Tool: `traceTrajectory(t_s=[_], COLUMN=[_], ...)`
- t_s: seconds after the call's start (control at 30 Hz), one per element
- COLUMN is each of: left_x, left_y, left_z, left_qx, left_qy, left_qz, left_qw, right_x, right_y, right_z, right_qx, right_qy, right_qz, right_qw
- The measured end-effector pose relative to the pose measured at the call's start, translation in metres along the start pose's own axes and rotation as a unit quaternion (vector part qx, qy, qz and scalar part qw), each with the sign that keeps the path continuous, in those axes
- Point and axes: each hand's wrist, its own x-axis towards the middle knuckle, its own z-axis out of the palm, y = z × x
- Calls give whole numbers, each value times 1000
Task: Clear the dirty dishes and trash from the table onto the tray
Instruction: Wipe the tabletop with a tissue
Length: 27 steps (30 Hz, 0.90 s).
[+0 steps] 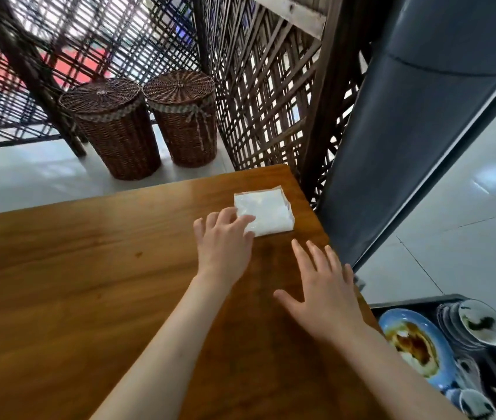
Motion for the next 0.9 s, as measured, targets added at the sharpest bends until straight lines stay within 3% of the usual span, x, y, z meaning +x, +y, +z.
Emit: traceTrajectory(t_s=[0.47, 0.63, 0.7, 0.8, 0.9], left_x=[18, 19, 17, 17, 17], left_y=[6, 10, 14, 13, 13], left_z=[4, 2, 3, 6, 6], left_qx=[-37, -21, -2, 7, -17], left_qy=[37, 87, 68, 14, 29], left_qz=[-103, -14, 11, -11, -13], left_qw=[993, 996, 998, 1000, 999], right_x=[-1, -4, -5, -6, -6], right_y=[2, 5, 6, 8, 10], right_z=[-9, -8, -7, -5, -5], right_qx=[24, 20, 20, 26, 25], right_qy=[15, 0, -9, -16, -15], right_qz=[0, 4, 8, 8, 10], right_qw=[1000, 1000, 1000, 999, 1000])
